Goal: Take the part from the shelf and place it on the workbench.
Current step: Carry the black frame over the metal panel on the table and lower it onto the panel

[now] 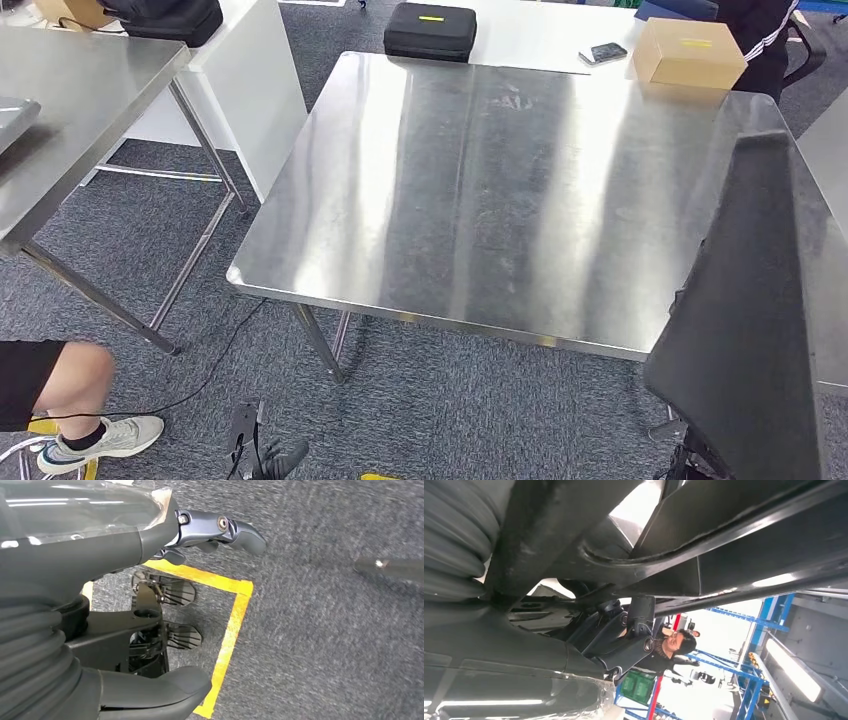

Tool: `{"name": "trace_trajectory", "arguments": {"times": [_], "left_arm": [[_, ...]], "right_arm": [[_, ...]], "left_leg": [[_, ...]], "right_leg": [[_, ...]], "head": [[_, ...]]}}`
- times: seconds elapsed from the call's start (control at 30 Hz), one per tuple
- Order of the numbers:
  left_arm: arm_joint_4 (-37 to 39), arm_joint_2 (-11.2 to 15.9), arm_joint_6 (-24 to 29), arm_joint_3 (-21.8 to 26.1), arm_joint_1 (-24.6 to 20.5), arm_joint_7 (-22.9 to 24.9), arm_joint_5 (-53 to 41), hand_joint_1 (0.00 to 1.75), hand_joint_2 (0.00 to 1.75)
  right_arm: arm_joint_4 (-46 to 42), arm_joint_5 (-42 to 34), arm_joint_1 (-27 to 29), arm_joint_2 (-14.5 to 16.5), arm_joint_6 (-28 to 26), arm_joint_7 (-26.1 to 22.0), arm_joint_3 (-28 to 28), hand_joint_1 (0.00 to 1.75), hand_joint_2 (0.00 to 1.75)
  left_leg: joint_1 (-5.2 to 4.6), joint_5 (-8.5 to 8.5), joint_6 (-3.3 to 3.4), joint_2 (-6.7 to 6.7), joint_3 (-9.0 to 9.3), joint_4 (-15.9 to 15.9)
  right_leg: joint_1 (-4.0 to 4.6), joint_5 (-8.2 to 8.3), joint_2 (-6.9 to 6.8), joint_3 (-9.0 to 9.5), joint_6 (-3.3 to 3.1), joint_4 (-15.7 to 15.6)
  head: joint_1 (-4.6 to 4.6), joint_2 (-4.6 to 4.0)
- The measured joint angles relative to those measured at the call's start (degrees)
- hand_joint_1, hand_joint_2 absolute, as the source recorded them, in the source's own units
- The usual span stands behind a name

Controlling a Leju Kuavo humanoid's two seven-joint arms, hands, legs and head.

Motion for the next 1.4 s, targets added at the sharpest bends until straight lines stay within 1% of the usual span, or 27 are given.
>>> {"name": "trace_trajectory", "arguments": {"times": [0.03, 0.13, 0.17, 0.2, 0.23, 0.3, 0.33, 0.4, 0.43, 0.53, 0.57, 0.67, 0.7, 0.73, 0.77, 0.8, 0.83, 0.87, 0.9, 0.93, 1.0, 1.1, 1.17, 1.27, 1.3, 1.33, 1.4], "left_arm": [[0.0, 0.02, 0.0, -0.01, -0.05, -0.02, 0.0, 0.0, 1.75], [0.06, 0.05, 0.0, -0.02, 0.03, -0.03, 0.02, 0.0, 1.75], [0.1, 0.06, 0.0, -0.02, 0.12, -0.02, 0.02, 0.0, 1.75], [0.14, 0.08, 0.0, -0.02, 0.18, -0.02, 0.02, 0.0, 1.75], [0.17, 0.11, 0.0, -0.02, 0.22, -0.02, 0.01, 0.0, 1.75], [0.21, 0.22, 0.01, -0.04, 0.2, 0.06, 0.0, 0.0, 1.75], [0.21, 0.29, 0.01, -0.06, 0.15, 0.16, 0.0, 0.0, 1.75], [0.22, 0.38, 0.03, -0.16, 0.0, 0.46, 0.0, 0.0, 1.75], [0.22, 0.4, 0.05, -0.22, -0.04, 0.58, 0.0, 0.0, 1.75], [0.23, 0.46, 0.14, -0.3, -0.15, 0.85, 0.0, 0.0, 1.75], [0.23, 0.48, 0.16, -0.31, -0.28, 0.91, 0.0, 0.0, 1.75], [0.24, 0.45, 0.19, -0.36, -0.56, 0.95, 0.02, 0.0, 1.75], [0.27, 0.44, 0.19, -0.37, -0.55, 0.95, 0.03, 0.0, 1.75], [0.32, 0.44, 0.18, -0.38, -0.54, 0.94, 0.08, 0.0, 1.75], [0.39, 0.44, 0.17, -0.38, -0.54, 0.93, 0.16, 0.0, 1.75], [0.45, 0.44, 0.17, -0.39, -0.54, 0.91, 0.31, 0.0, 1.75], [0.5, 0.43, 0.17, -0.4, -0.55, 0.9, 0.44, 0.0, 1.75], [0.56, 0.42, 0.16, -0.42, -0.58, 0.88, 0.55, 0.0, 1.75], [0.6, 0.42, 0.16, -0.44, -0.63, 0.87, 0.61, 0.0, 1.75], [0.64, 0.41, 0.15, -0.46, -0.69, 0.86, 0.63, 0.0, 1.75], [0.69, 0.41, 0.15, -0.5, -0.78, 0.86, 0.66, 0.0, 1.75], [0.71, 0.44, 0.15, -0.57, -0.96, 0.83, 0.7, 0.0, 1.75], [0.74, 0.46, 0.15, -0.67, -1.12, 0.79, 0.79, 0.0, 1.75], [1.04, 0.55, 0.1, -0.82, -1.19, 0.67, 1.39, 0.0, 1.75], [1.23, 0.57, 0.04, -0.87, -1.18, 0.54, 1.7, 0.0, 1.75], [1.43, 0.59, -0.07, -0.97, -1.2, 0.38, 2.1, 0.0, 1.75], [1.87, 0.73, -0.6, -1.39, -1.35, 0.21, 3.16, 0.0, 1.75]], "right_arm": [[0.0, 0.02, -0.07, -0.01, 0.0, -0.01, 0.1, 1.75, 1.75], [0.02, 0.04, -0.24, -0.01, 0.01, -0.02, 0.29, 1.75, 1.75], [0.03, 0.05, -0.21, -0.01, 0.01, -0.01, 0.32, 1.75, 1.75], [0.04, 0.06, -0.19, -0.01, 0.01, 0.0, 0.35, 1.75, 1.75], [0.04, 0.07, -0.16, -0.01, 0.01, 0.01, 0.37, 1.75, 1.75], [0.03, 0.24, -0.13, 0.01, 0.05, 0.12, 0.4, 1.75, 1.75], [0.02, 0.42, -0.13, 0.03, 0.13, 0.25, 0.41, 1.75, 1.75], [-0.01, 0.85, -0.17, 0.08, 0.47, 0.53, 0.43, 1.75, 1.75], [-0.02, 1.02, -0.16, 0.1, 0.73, 0.63, 0.43, 1.75, 1.75], [-0.02, 1.26, -0.24, 0.18, 1.66, 0.71, 0.51, 1.75, 1.75], [-0.02, 1.29, -0.39, 0.19, 1.94, 0.69, 0.56, 1.75, 1.75], [0.1, 1.4, -0.84, 0.09, 2.7, 0.62, 0.85, 1.75, 1.75], [0.2, 1.51, -0.91, 0.03, 2.97, 0.6, 1.02, 1.75, 1.75], [0.34, 1.74, -1.02, -0.07, 3.25, 0.6, 1.28, 1.75, 1.75], [0.52, 2.06, -1.24, -0.21, 3.56, 0.6, 1.59, 1.75, 1.75], [0.74, 2.44, -1.55, -0.39, 3.84, 0.6, 1.95, 1.75, 1.75], [0.94, 2.79, -1.95, -0.59, 4.03, 0.6, 2.31, 1.75, 1.75], [1.17, 3.03, -2.39, -0.77, 4.12, 0.6, 2.62, 1.75, 1.75], [1.39, 3.18, -2.78, -0.92, 4.14, 0.6, 2.9, 1.75, 1.75], [1.59, 3.23, -3.09, -1.05, 4.15, 0.6, 3.14, 1.75, 1.75], [1.88, 3.27, -3.49, -1.22, 4.16, 0.6, 3.44, 1.75, 1.75], [2.07, 4.1, -3.92, -1.4, 4.09, 0.6, 3.79, 1.75, 1.75], [2.31, 5.23, -4.67, -1.67, 3.92, 0.57, 4.18, 1.75, 1.75], [3.69, 7.62, -6.41, -2.4, 2.92, 0.51, 5.27, 1.75, 1.75], [4.52, 8.85, -7.08, -2.76, 2.2, 0.49, 5.8, 1.75, 1.75], [5.5, 10.49, -7.87, -3.19, 1.15, 0.49, 6.43, 1.75, 1.75], [7.91, 15.72, -10.21, -4.21, -2.27, 0.85, 8.08, 1.75, 1.75]], "left_leg": [[0.07, -0.47, -0.3, 0.12, -1.41, 2.46], [0.53, -3.94, -1.15, 0.47, -7.86, 11.64], [0.63, -4.76, -1.33, 0.55, -9.55, 13.3], [0.7, -4.61, -1.41, 0.59, -10.42, 13.46], [0.78, -3.43, -1.46, 0.62, -10.64, 12.32], [0.93, 1.66, -1.28, 0.77, -8.64, 5.75], [0.84, 3.24, -1.13, 0.86, -7.27, 2.34], [0.55, 3.14, -0.53, 0.88, -5.55, -1.34], [0.38, 2.39, -0.14, 0.82, -5.31, -1.56], [0.49, 3.53, 1.3, 0.72, -3.64, -2.21], [0.57, 3.54, 1.63, 0.73, -3.09, -2.31], [0.51, 2.91, 1.97, 0.66, -2.64, -2.4], [0.46, 2.7, 1.98, 0.61, -2.54, -2.39], [0.43, 2.47, 1.96, 0.56, -2.36, -2.38], [0.41, 2.18, 1.91, 0.52, -2.03, -2.38], [0.41, 1.81, 1.83, 0.48, -1.54, -2.38], [0.41, 1.36, 1.7, 0.45, -0.93, -2.38], [0.4, 0.92, 1.5, 0.43, -0.24, -2.43], [0.37, 0.54, 1.25, 0.42, 0.23, -2.52], [0.32, 0.19, 0.91, 0.43, 0.52, -2.65], [0.25, -0.13, 0.29, 0.5, 0.83, -2.63], [0.39, -0.73, -0.44, 0.64, 0.37, -0.95], [0.52, -1.93, -0.9, 0.71, -2.21, 3.42], [0.76, -4.78, -1.47, 0.75, -9.34, 12.67], [0.8, -4.45, -1.54, 0.76, -10.93, 13.57], [0.84, -2.84, -1.52, 0.77, -11.4, 12.38], [0.85, 3.06, -1.07, 0.85, -9.85, 5.35]], "right_leg": [[-0.24, -0.18, -0.01, 0.54, -0.34, -0.18], [-0.31, -0.89, -0.07, 1.36, -1.17, -0.3], [-0.3, -1.12, -0.04, 1.56, -1.26, -0.3], [-0.3, -1.37, 0.0, 1.8, -1.23, -0.29], [-0.31, -1.68, 0.05, 2.16, -1.15, -0.29], [-0.34, -2.46, 0.11, 3.14, -0.85, -0.32], [-0.23, -2.85, 0.14, 3.64, -0.6, -0.32], [-0.03, -3.49, 0.18, 4.07, 0.1, -0.43], [0.08, -3.52, 0.2, 4.23, 0.57, -0.22], [0.08, -3.97, 0.12, 4.29, 1.62, 1.83], [0.06, -4.74, 0.08, 3.3, 1.6, 3.86], [0.02, -8.26, 0.05, -2.8, 0.94, 13.29], [0.02, -9.08, 0.05, -4.54, 0.93, 15.56], [0.02, -9.21, 0.05, -5.61, 1.14, 16.44], [0.01, -8.45, 0.05, -5.96, 1.63, 15.72], [0.01, -6.81, 0.04, -5.53, 2.25, 13.29], [0.01, -4.36, 0.03, -4.27, 2.89, 9.25], [0.06, -2.4, -0.04, -3.01, 3.09, 5.5], [0.21, -1.25, -0.18, -2.02, 2.8, 2.55], [0.38, -0.59, -0.27, -1.38, 2.2, 0.93], [0.62, -0.69, -0.32, -0.98, 0.8, 0.36], [0.01, -0.7, -0.1, 0.45, -0.19, -0.09], [-0.14, -1.08, -0.1, 1.12, -0.81, -0.25], [-0.12, -2.02, 0.02, 1.98, -1.46, -0.25], [-0.11, -2.39, 0.1, 2.45, -1.43, -0.24], [-0.11, -2.79, 0.18, 3.04, -1.32, -0.24], [-0.13, -3.73, 0.33, 4.25, -0.98, -0.26]], "head": [[-0.08, 0.0], [-0.2, 0.0], [-0.2, 0.0], [-0.21, 0.0], [-0.23, 0.0], [-0.27, 0.0], [-0.27, 0.0], [-0.29, 0.0], [-0.3, 0.0], [-0.24, 0.0], [-0.13, 0.0], [0.2, 0.0], [0.23, 0.0], [0.22, 0.0], [0.23, 0.0], [0.22, 0.0], [0.25, 0.0], [0.27, 0.0], [0.3, 0.0], [0.32, 0.0], [0.31, 0.0], [0.25, 0.0], [0.17, 0.0], [0.1, 0.0], [0.09, 0.0], [0.08, 0.0], [0.09, 0.0]]}}
